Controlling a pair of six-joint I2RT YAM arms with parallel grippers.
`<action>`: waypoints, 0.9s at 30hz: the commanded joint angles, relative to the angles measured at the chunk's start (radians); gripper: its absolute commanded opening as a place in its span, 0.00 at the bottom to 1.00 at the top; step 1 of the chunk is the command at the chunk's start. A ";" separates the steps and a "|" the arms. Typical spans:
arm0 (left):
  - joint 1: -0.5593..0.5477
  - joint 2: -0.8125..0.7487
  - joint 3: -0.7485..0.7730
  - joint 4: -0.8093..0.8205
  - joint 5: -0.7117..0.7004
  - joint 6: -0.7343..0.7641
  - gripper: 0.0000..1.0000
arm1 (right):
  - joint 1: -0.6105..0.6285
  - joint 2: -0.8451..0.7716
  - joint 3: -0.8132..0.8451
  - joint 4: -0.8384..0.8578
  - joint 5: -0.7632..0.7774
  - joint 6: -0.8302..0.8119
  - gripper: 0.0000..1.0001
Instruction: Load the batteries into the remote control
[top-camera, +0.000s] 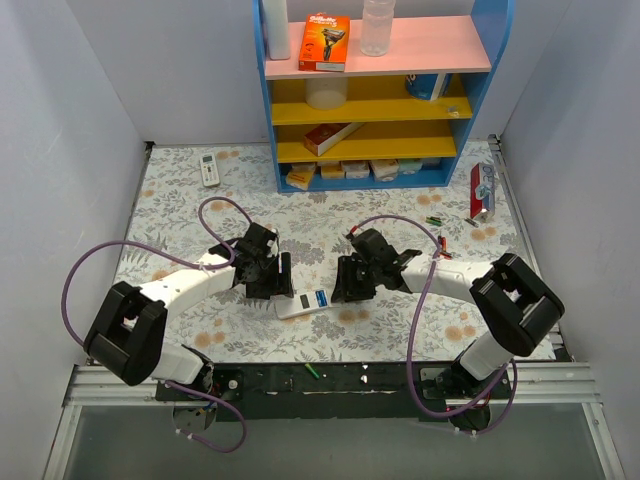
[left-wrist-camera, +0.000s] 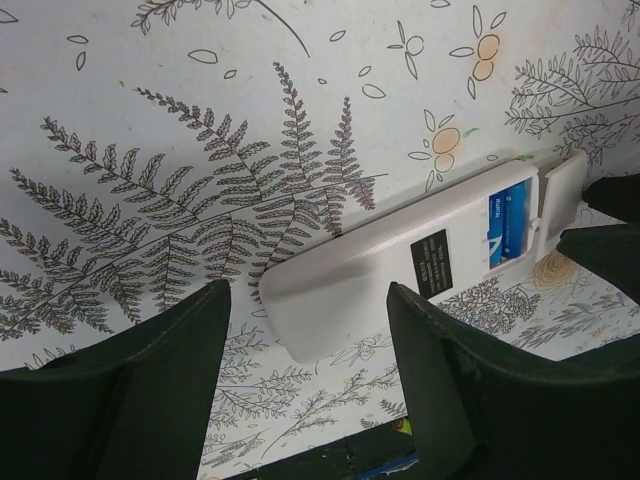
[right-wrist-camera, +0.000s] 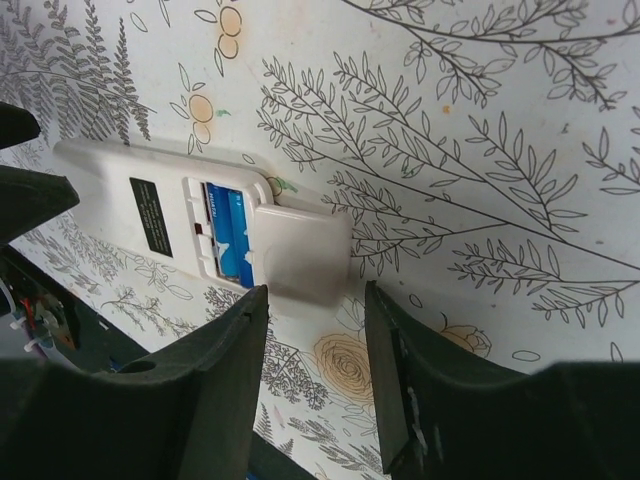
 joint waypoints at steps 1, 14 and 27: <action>-0.005 0.011 0.017 -0.008 0.002 -0.005 0.63 | -0.003 0.031 0.034 0.027 -0.008 -0.024 0.51; -0.028 0.054 0.033 -0.008 0.013 -0.014 0.61 | -0.003 0.051 0.046 0.044 -0.022 -0.031 0.50; -0.052 0.073 0.039 -0.008 0.004 -0.030 0.59 | -0.001 0.049 0.049 0.063 -0.028 -0.022 0.43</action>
